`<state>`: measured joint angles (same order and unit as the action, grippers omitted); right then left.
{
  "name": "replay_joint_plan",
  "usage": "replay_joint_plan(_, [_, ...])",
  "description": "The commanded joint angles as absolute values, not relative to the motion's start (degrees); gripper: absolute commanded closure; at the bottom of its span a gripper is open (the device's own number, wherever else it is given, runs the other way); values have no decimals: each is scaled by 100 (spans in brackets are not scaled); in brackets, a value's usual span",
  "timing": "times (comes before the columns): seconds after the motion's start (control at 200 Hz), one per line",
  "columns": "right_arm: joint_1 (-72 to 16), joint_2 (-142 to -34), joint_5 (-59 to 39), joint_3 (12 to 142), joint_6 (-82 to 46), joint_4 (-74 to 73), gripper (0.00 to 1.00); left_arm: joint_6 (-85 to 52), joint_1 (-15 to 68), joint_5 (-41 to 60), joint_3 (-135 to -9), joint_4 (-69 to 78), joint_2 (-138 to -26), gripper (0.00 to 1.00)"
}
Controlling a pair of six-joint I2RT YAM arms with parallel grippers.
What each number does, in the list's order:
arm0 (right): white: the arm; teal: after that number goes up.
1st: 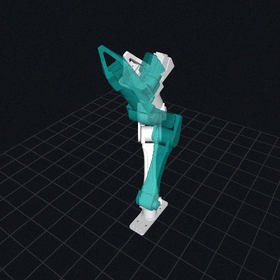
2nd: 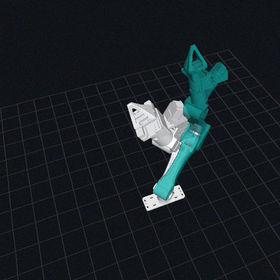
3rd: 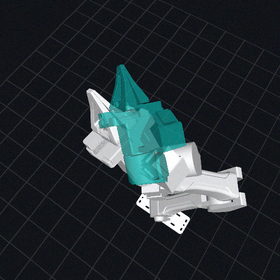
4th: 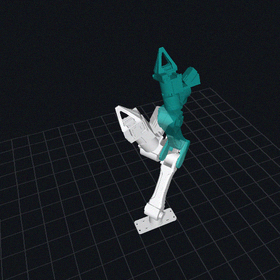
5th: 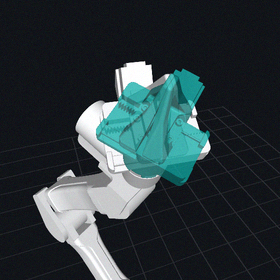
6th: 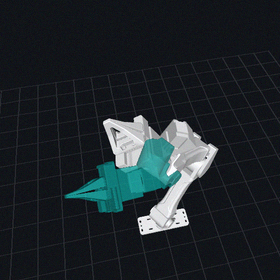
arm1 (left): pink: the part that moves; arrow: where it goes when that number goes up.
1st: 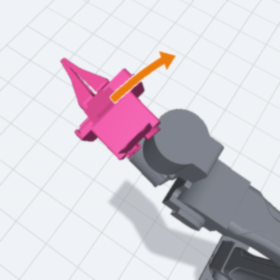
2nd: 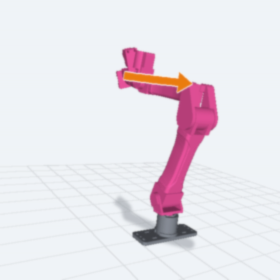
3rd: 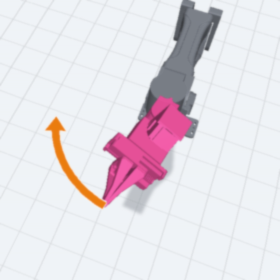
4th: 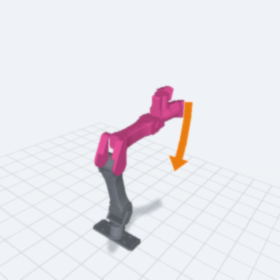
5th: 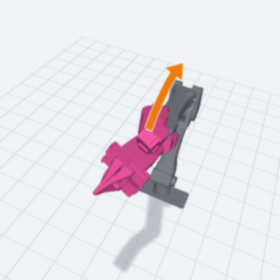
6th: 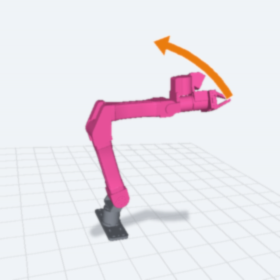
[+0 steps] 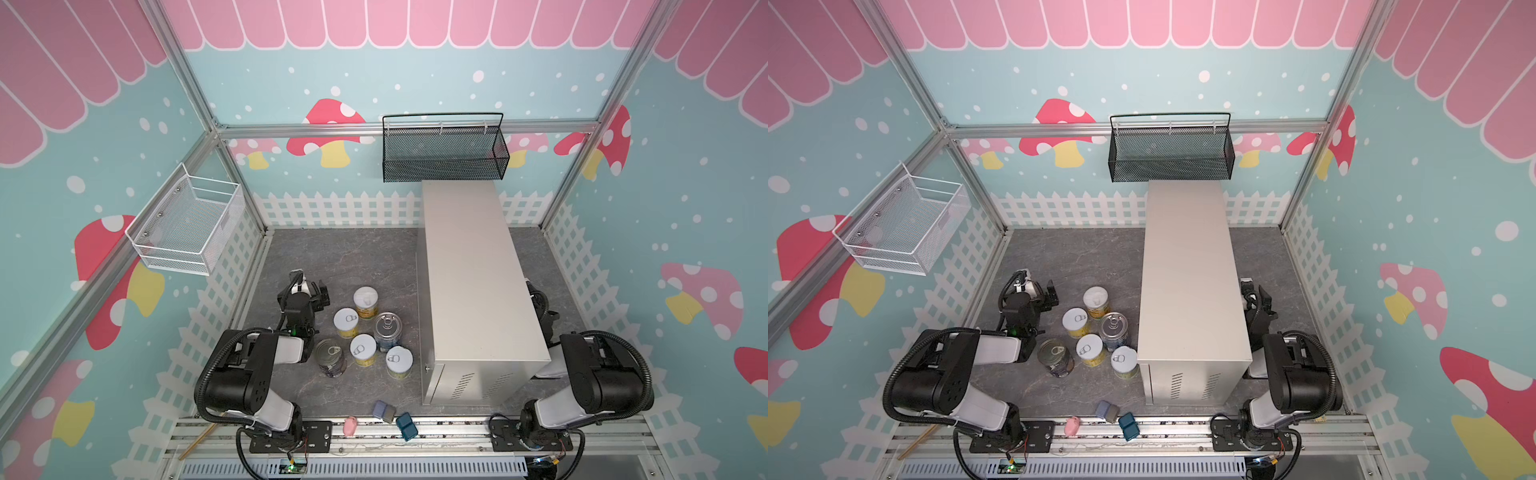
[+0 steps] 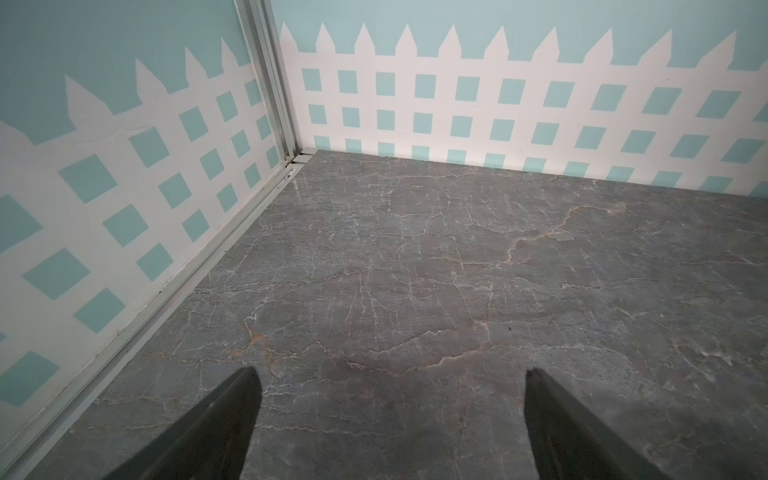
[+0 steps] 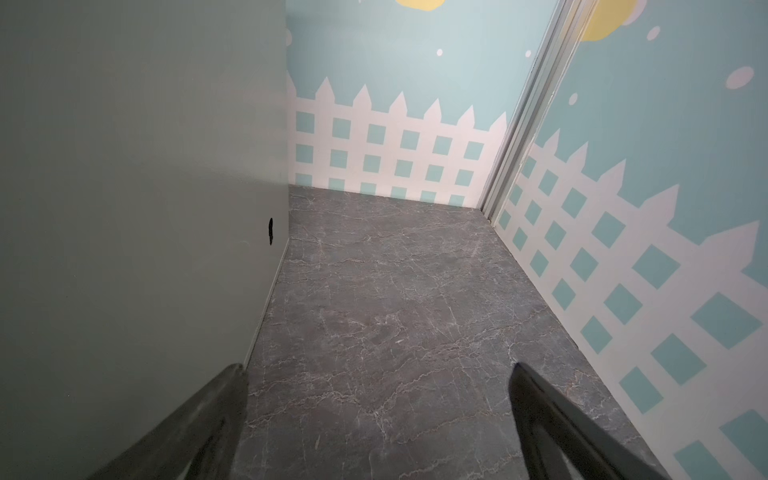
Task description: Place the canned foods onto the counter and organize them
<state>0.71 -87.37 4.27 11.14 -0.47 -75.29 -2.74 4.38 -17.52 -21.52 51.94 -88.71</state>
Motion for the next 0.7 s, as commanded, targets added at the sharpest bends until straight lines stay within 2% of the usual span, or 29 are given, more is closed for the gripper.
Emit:
replay_joint_plan(0.0, [7, -8760, 111, 1173, 116, -7543, 0, -193, 443, -1688, -2187, 5247, -8837, 0])
replay_joint_plan(0.696, [14, -8758, 113, 1176, 115, -7541, 1, -264, 281, -1336, -2250, 5071, -8815, 0])
